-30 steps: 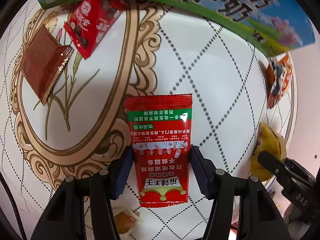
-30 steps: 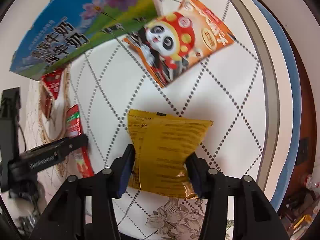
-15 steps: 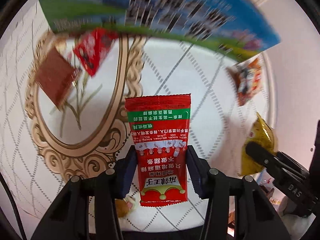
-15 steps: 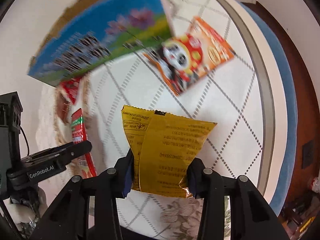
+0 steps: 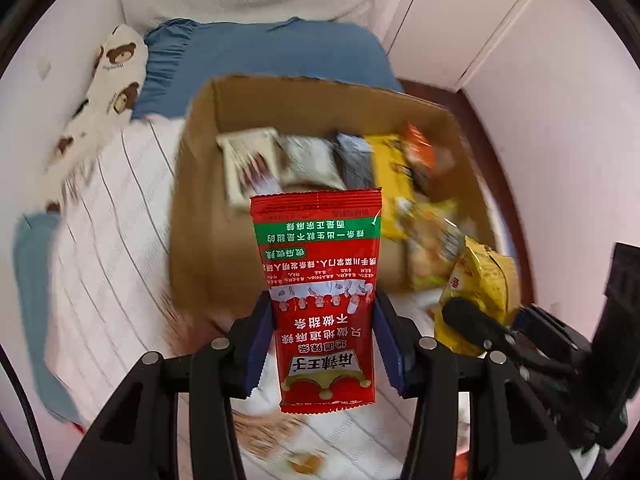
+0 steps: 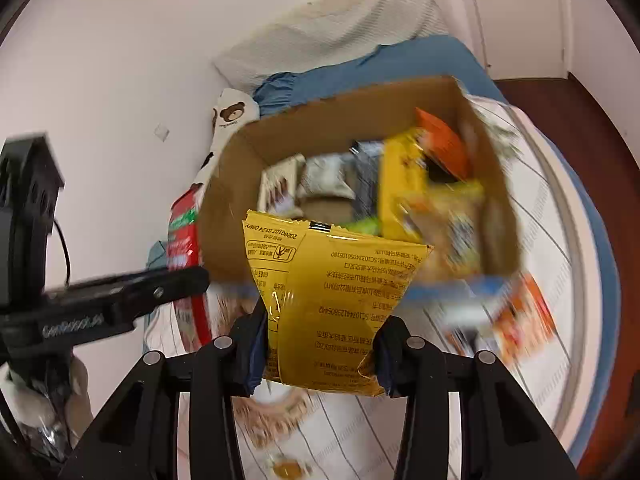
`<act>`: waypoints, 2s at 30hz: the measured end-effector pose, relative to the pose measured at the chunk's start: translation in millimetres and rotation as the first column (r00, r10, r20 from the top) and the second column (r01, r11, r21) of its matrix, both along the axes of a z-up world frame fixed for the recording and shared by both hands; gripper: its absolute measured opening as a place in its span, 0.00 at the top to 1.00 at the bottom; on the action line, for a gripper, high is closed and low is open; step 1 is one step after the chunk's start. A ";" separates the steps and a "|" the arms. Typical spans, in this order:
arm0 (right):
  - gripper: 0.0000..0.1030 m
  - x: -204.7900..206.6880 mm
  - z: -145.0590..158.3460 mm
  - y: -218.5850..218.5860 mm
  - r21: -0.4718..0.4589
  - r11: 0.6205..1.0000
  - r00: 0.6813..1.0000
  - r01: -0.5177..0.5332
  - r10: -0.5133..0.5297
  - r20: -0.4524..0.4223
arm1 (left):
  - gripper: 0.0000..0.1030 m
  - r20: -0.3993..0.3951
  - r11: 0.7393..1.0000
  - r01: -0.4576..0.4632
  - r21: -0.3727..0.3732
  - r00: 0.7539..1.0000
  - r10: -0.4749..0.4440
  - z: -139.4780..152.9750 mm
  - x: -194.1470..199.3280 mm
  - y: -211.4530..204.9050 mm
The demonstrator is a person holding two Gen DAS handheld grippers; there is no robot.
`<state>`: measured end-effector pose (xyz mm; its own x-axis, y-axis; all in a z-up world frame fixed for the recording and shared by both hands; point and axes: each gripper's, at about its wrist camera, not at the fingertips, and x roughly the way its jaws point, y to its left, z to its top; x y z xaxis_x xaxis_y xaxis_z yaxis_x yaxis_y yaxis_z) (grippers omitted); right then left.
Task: Organize snacks
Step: 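Lower both held packets into the box and open both tools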
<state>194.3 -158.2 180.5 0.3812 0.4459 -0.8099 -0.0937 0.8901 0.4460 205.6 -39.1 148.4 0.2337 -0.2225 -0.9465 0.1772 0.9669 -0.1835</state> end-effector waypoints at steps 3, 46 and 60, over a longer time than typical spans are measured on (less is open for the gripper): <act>0.56 35.2 -15.5 31.3 -0.012 1.000 1.000 -0.010 0.010 -0.015 | 0.56 -0.048 0.999 -0.011 0.051 0.999 0.014 -12.5 41.7 13.2; 0.03 23.4 -21.2 -19.3 -0.329 0.943 0.997 0.046 -0.062 -0.038 | 0.18 0.187 0.982 -0.153 0.114 0.974 0.130 -23.4 -0.8 18.9; 0.03 -63.2 63.8 -41.7 -0.319 0.940 0.986 0.117 -0.071 0.152 | 0.18 0.375 0.982 -0.180 0.048 0.915 0.150 34.2 -90.4 16.3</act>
<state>131.1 -199.9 244.2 0.5250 0.1228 -0.8422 -0.0415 0.9921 0.1187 115.3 -22.7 182.6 0.5956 -0.0777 -0.7995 0.0539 0.9969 -0.0568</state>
